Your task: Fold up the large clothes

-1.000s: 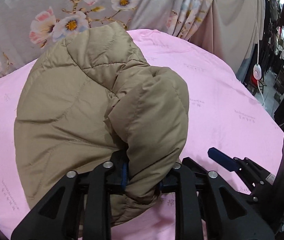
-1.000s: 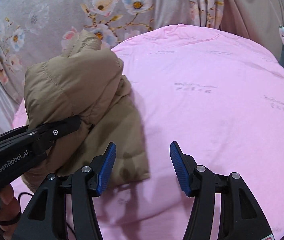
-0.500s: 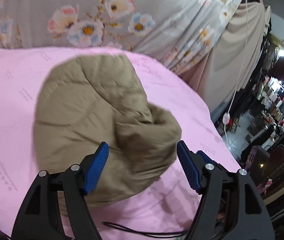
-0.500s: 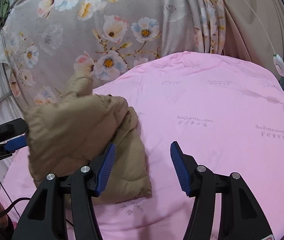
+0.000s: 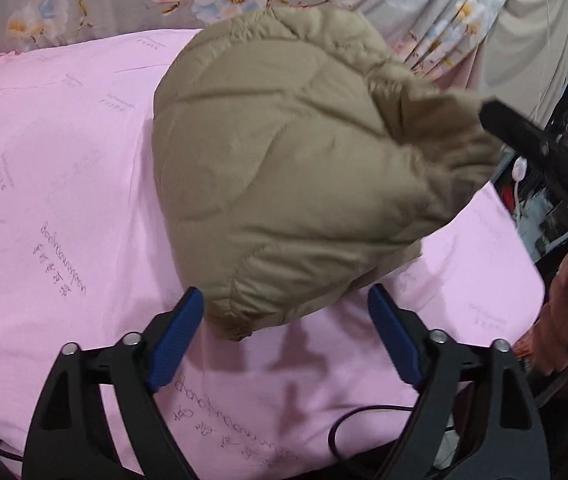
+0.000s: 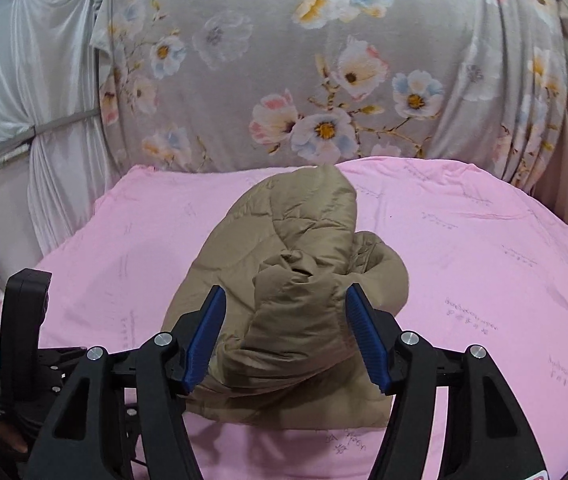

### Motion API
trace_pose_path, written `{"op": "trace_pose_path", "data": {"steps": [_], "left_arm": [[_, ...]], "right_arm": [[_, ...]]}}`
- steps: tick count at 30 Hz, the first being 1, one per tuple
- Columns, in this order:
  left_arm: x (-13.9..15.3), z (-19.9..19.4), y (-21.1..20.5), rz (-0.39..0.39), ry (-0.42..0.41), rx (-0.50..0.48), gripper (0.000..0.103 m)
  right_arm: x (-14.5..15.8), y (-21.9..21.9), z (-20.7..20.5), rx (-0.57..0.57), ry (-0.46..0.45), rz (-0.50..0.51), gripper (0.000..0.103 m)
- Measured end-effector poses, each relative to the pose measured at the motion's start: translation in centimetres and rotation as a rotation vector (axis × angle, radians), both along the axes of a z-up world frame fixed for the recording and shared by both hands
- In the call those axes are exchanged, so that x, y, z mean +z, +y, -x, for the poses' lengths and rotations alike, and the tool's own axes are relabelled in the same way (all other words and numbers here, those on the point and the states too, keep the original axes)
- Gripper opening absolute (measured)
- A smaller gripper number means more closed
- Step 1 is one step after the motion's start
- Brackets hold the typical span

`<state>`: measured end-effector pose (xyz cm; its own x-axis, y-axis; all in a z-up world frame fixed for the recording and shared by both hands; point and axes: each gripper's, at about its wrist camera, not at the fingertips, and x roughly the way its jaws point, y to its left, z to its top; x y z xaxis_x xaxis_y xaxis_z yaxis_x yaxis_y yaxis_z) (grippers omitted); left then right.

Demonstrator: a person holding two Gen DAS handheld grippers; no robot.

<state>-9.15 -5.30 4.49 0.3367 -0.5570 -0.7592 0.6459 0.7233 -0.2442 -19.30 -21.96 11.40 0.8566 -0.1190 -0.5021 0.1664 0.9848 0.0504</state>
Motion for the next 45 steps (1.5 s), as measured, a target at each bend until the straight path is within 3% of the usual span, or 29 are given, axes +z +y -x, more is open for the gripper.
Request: {"op": "trace_pose_path", "data": {"steps": [3,5,7,8,10,14,16,18,22,26,29,31,34,35,38,40,45], "left_arm": [[-2.3,-1.0,-0.4,-0.053,-0.001,0.04,0.083],[-3.4,-2.0,-0.1,-0.072,0.023,0.074,0.057],[-3.5,-3.0,0.4,-0.045,0.052,0.086,0.041],[-3.0,-3.1,0.6,-0.026,0.053,0.085,0.037],[-1.8,-3.1,0.8,-0.015,0.005,0.091,0.028],[1.3,-2.6,2.0,0.034,-0.072,0.102,0.024],[1.4,-2.4,1.7,0.009,-0.089,0.086,0.024],[-0.6,-2.5,0.8,-0.057,-0.087,0.084,0.024],[-4.3,-3.3,0.3,-0.128,-0.068,0.097,0.024],[-5.0,-3.6,-0.2,-0.146,-0.069,0.111,0.025],[-4.6,-3.8,0.5,-0.105,-0.038,0.1,0.029],[-3.8,-4.3,1.6,-0.063,0.016,0.073,0.031],[-1.8,-3.9,4.0,-0.019,0.036,0.041,0.036],[-1.1,-4.0,4.6,-0.013,0.032,0.042,0.036],[1.8,-4.6,5.8,0.036,-0.018,0.073,0.038],[4.6,-5.7,6.1,0.086,-0.102,0.108,0.049],[10.0,-8.5,3.6,0.128,-0.268,0.229,0.049]], "right_arm": [[-1.1,0.4,-1.8,-0.009,0.062,0.091,0.059],[-1.6,-0.3,-2.8,-0.02,0.101,0.104,0.025],[-2.2,-1.9,-3.3,-0.031,0.144,0.048,0.014],[-2.5,-2.8,-3.4,-0.036,0.154,-0.002,0.01],[-3.0,-4.4,-2.7,-0.056,0.158,-0.087,0.007],[-4.3,-5.7,0.0,-0.093,0.152,-0.21,0.006],[-6.2,-6.3,0.9,-0.116,0.166,-0.295,0.006],[-9.4,-7.2,0.8,-0.139,0.211,-0.38,0.006],[-13.8,-7.7,-0.2,-0.156,0.243,-0.469,0.008],[-14.9,-6.9,-0.9,-0.166,0.235,-0.422,0.009],[-14.5,-7.1,-0.5,-0.151,0.221,-0.442,0.014],[-13.3,-7.4,0.6,-0.144,0.221,-0.465,0.021],[-10.4,-7.9,2.8,-0.182,0.192,-0.44,0.049],[-9.1,-8.0,3.7,-0.205,0.16,-0.418,0.054],[-4.7,-8.7,4.8,-0.236,0.068,-0.359,0.055],[-2.2,-9.1,4.3,-0.233,0.01,-0.335,0.06],[1.5,-10.0,-1.4,-0.2,-0.078,-0.334,0.062]]}}
